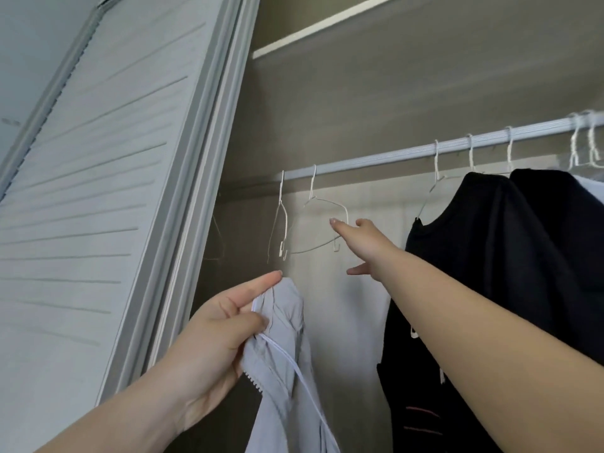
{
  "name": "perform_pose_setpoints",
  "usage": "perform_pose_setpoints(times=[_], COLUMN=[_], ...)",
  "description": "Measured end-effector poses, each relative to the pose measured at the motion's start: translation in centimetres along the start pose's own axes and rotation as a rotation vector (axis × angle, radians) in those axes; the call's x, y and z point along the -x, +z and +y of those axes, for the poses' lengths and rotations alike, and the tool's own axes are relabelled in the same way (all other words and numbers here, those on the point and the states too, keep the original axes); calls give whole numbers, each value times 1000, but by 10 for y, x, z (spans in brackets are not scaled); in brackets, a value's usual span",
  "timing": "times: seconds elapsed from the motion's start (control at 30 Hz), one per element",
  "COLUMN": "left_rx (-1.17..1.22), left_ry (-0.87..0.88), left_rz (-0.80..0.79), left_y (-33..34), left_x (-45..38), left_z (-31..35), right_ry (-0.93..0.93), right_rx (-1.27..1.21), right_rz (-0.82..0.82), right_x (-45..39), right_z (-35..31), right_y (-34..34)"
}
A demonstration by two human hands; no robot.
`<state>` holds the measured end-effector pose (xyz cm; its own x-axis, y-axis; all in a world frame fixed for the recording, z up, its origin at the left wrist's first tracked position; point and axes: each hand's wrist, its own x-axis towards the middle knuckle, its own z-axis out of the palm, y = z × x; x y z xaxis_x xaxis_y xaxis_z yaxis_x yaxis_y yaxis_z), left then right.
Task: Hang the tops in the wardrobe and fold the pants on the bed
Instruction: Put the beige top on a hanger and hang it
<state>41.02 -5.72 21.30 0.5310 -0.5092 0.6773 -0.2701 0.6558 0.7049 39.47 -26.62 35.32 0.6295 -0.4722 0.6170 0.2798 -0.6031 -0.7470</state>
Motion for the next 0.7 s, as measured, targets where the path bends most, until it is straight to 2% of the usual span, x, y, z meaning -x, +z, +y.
perform_pose_setpoints(times=[0.23, 0.33, 0.43, 0.57, 0.7], left_rx=[-20, -47, -75, -76, -76], left_ry=[79, 89, 98, 125, 146], left_rz=[-19, -10, -26, -25, 30], left_y=[-14, -22, -22, -22, -23], left_x=[-27, -32, -33, -33, -34], left_z=[6, 5, 3, 2, -5], right_ry=[18, 19, -36, -284, -365], right_rx=[-332, -387, -338, -132, -54], right_rz=[-14, -40, 50, 243, 272], right_x=[-47, -58, -68, -72, -50], right_z=[-28, -30, -29, -25, -11], right_y=[29, 46, 63, 75, 66])
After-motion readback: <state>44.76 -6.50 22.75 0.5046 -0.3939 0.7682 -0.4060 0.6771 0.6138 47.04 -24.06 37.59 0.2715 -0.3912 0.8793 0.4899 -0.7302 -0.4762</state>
